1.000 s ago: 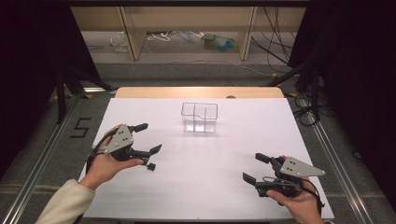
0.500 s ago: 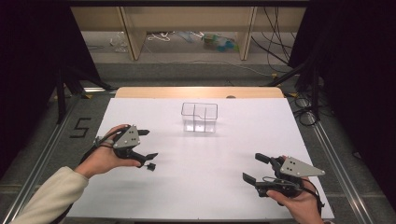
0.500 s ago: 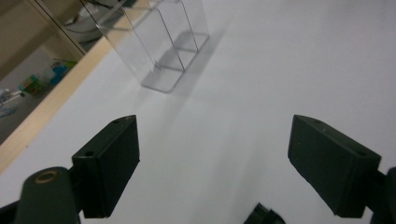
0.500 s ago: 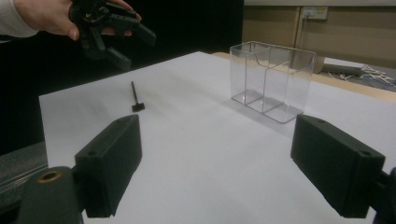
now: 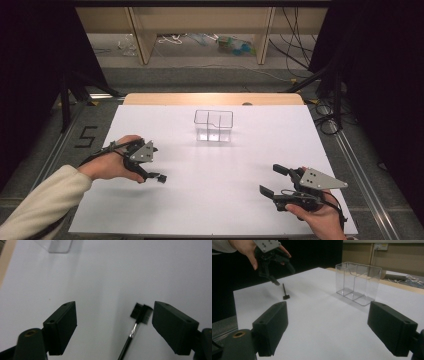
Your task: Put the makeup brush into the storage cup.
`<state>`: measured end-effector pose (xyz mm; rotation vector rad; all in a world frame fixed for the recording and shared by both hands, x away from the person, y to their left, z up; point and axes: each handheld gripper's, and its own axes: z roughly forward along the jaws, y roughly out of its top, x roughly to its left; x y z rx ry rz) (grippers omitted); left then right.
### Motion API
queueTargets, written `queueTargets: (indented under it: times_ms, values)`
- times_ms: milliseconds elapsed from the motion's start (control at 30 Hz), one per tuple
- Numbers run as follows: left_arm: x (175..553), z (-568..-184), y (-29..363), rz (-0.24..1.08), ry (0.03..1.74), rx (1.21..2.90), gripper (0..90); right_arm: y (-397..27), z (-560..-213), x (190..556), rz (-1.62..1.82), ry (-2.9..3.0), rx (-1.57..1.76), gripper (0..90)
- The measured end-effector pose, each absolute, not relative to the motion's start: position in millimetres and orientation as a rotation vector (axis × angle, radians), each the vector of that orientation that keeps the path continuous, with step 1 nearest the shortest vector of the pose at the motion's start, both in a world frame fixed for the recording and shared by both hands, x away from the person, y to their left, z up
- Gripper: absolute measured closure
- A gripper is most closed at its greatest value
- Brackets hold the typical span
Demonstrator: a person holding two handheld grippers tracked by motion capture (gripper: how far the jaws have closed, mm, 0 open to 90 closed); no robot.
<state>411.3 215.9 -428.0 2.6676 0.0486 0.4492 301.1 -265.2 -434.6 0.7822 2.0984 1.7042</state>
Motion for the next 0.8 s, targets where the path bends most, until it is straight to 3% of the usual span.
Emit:
queueTargets:
  times_ms: [533,800]
  values:
    - [427.1,-445.7,215.1,0.345,-0.18,3.009,28.6,-266.4,-433.5,299.3,1.667,2.151,0.803,18.1]
    - [430.7,-452.4,210.7,0.307,-0.209,3.022,29.9,-266.7,-433.4,299.2,1.668,2.151,0.805,18.1]
